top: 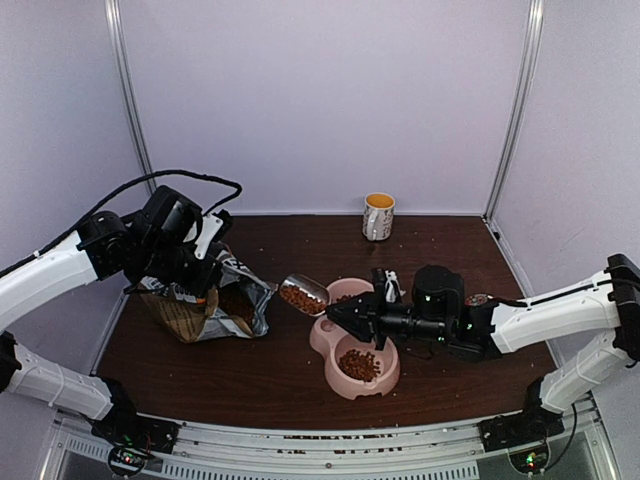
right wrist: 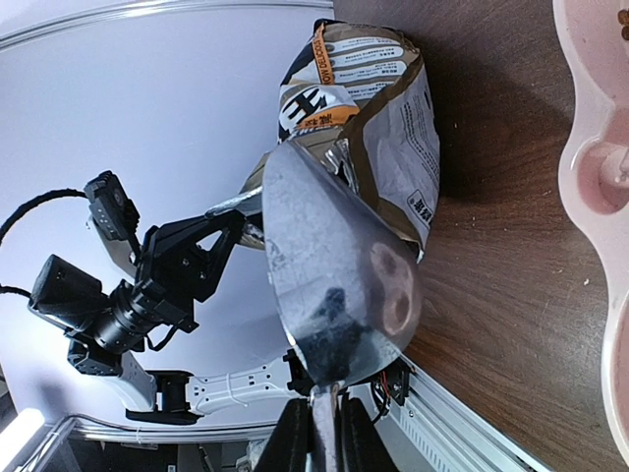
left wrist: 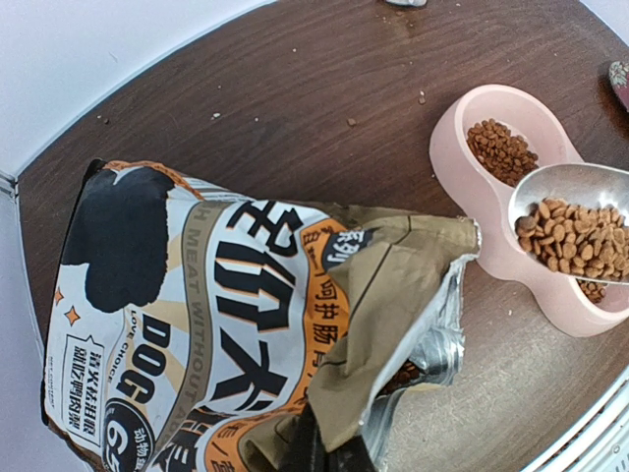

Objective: Serve the pet food
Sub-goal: Place the pet food in the pet food bowl.

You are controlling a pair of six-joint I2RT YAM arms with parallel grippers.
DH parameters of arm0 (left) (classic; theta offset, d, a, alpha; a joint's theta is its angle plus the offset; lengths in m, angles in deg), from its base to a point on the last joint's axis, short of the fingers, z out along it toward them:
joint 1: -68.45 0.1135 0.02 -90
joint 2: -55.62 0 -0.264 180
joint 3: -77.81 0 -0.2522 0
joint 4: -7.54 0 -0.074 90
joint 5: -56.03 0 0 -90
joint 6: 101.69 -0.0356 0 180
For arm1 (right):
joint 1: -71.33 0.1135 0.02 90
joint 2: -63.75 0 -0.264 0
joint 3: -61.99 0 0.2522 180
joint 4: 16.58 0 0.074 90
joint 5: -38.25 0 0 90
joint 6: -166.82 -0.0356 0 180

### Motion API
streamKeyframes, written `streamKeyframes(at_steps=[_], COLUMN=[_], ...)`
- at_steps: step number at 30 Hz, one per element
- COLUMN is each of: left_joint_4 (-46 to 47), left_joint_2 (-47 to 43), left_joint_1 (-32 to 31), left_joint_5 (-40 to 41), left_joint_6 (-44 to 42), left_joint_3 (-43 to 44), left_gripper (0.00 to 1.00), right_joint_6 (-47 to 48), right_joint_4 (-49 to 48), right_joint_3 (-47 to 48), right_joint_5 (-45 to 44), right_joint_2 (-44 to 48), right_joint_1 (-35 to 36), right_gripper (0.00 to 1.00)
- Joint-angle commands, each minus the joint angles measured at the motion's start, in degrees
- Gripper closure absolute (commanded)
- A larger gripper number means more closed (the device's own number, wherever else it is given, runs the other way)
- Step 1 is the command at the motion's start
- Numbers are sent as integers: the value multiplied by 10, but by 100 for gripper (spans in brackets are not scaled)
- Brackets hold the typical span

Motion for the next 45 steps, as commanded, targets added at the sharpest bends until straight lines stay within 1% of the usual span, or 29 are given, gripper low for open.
streamKeyframes(at_steps=[1, 26, 35, 45], left_joint_4=[68, 66, 66, 66], left_joint_2=[-22, -18, -17, -17], left_joint_1=[0, 0, 0, 0], left_joint_5=[27, 30, 33, 37], left_joint_6=[-7, -7, -7, -7], left_joint_3=[12, 12, 12, 12], left_gripper=[100, 100, 100, 100], right_joint_6=[8, 35, 58, 84], right_joint_4=[3, 72, 129, 183], right_joint_3=[-13, -73, -91, -83], right_joint_5=[-9, -1, -7, -14], right_joint_2=[31, 149, 193, 183], right_joint_1=[-10, -90, -123, -135], right_gripper=[100, 100, 100, 100])
